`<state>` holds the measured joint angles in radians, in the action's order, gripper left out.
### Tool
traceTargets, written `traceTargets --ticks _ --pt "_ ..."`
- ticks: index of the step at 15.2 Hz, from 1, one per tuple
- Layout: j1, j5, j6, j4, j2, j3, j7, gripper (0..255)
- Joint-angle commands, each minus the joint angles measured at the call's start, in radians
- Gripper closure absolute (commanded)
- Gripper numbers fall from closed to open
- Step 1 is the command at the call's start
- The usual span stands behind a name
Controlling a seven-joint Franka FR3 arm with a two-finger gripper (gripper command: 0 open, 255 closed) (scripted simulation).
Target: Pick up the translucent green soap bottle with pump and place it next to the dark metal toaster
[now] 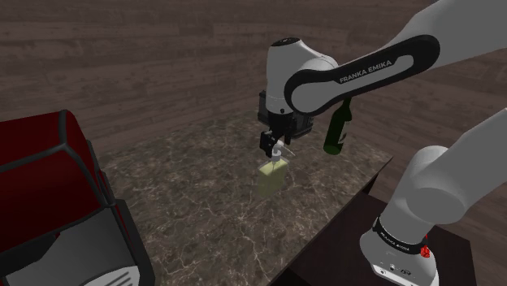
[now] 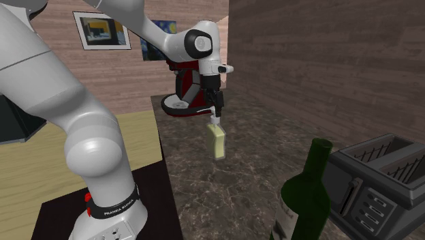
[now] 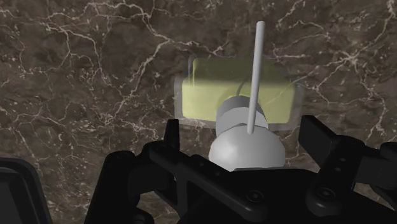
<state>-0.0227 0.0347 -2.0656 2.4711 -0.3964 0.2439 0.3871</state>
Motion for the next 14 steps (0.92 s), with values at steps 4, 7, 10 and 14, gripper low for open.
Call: traceTargets --ticks 4,7,10,14 --pt "0.0 0.0 0.0 0.0 0.0 0.0 0.0 255" --pt "0.0 0.0 0.0 0.0 0.0 0.0 0.0 255" --pt "0.0 0.0 0.0 0.0 0.0 0.0 0.0 255" --pt "0.001 -0.002 0.028 -0.019 -0.01 -0.002 -0.004 255"
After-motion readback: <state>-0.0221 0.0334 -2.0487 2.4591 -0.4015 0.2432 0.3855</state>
